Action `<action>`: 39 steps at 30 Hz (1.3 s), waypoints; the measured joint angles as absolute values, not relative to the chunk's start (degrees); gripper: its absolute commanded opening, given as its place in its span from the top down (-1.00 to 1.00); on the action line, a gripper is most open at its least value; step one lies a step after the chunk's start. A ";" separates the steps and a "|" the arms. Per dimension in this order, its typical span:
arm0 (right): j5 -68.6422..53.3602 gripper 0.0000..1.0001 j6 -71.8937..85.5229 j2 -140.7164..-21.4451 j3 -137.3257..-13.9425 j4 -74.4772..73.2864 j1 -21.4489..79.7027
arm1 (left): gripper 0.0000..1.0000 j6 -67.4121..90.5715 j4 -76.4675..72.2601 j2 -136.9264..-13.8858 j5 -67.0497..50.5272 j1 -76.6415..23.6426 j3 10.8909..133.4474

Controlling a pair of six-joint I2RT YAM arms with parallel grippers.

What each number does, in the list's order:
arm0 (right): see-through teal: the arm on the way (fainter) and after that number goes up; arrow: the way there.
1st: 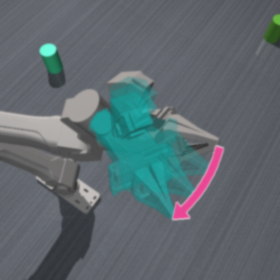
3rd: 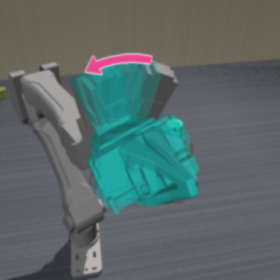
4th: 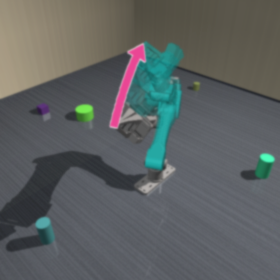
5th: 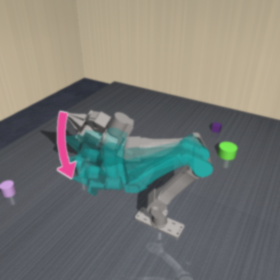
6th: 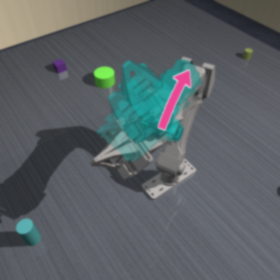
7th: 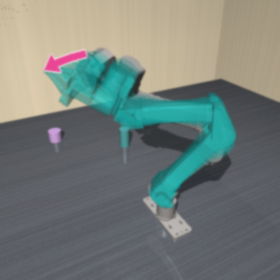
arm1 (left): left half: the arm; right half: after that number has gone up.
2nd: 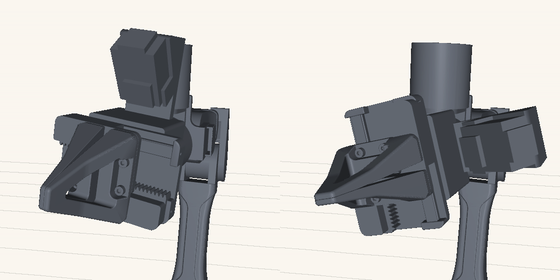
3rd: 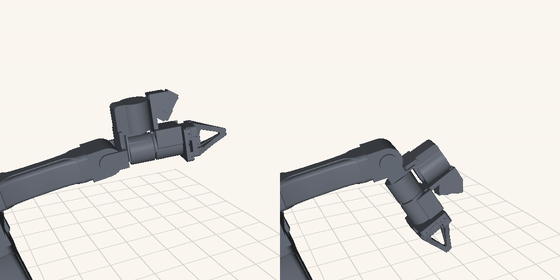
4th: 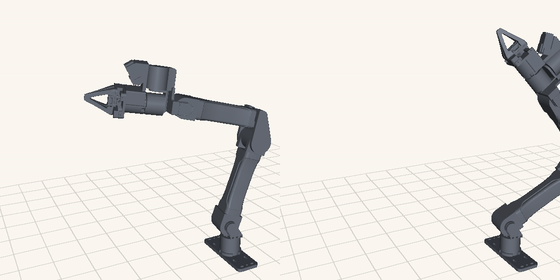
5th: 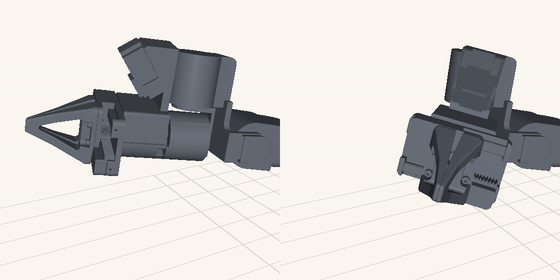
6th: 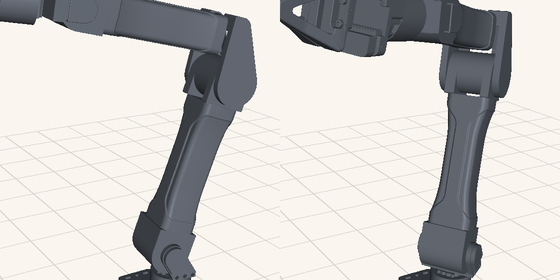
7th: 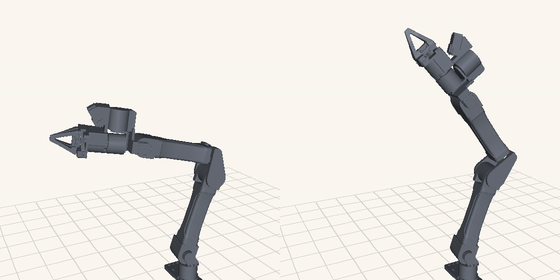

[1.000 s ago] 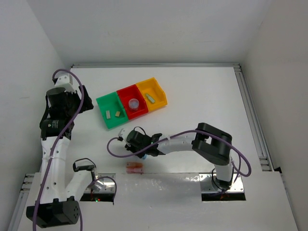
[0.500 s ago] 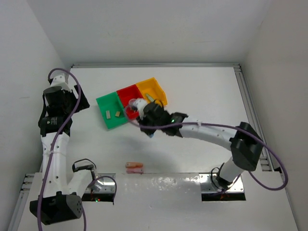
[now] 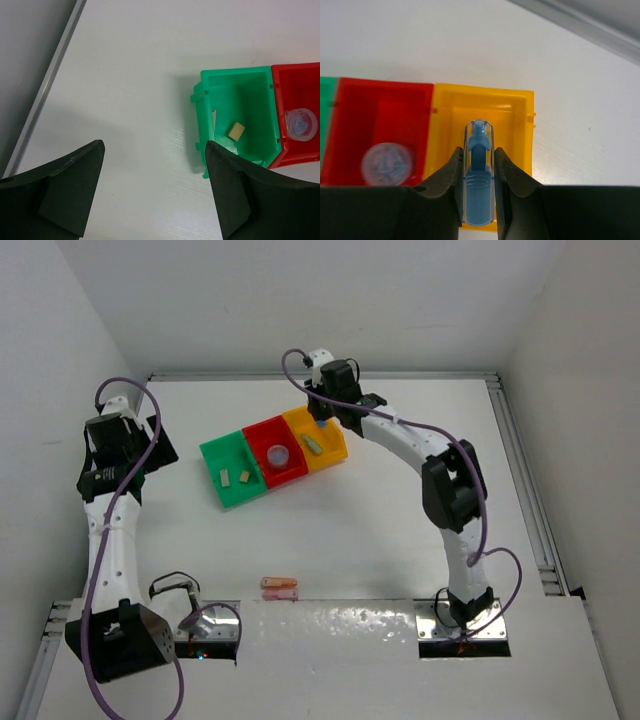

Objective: Sort the stationery into containers
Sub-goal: Move the storage box to the center of the board, then place the pen in the storage box, then move the pen to the center of the board.

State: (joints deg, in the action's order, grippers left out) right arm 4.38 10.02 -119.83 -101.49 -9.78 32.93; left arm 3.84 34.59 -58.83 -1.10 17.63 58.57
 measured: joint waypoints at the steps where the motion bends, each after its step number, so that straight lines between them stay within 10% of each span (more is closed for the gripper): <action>1: 4.25 1.00 9.74 -121.25 -101.82 -9.56 32.64 | -0.59 3.68 34.52 -59.20 -1.13 17.98 58.57; 12: 0.54 1.00 7.25 -130.72 -102.19 -8.14 31.16 | -0.59 2.81 33.10 -60.90 -0.89 20.58 58.54; 23: -2.33 -0.18 7.46 -135.90 -103.63 -6.48 29.98 | -0.59 2.15 32.64 -61.06 -0.58 20.73 58.54; 27: -5.93 -0.26 5.78 -134.04 -103.66 -8.82 29.63 | -0.59 2.17 32.21 -61.14 -0.62 20.73 58.37; 34: -6.66 -0.08 5.78 -123.26 -101.67 -10.00 30.50 | -0.59 2.24 31.88 -61.12 -0.86 20.73 58.06; 39: -5.43 0.57 8.54 -109.06 -94.67 -7.73 32.64 | -0.60 2.28 31.92 -60.73 -1.30 20.64 58.06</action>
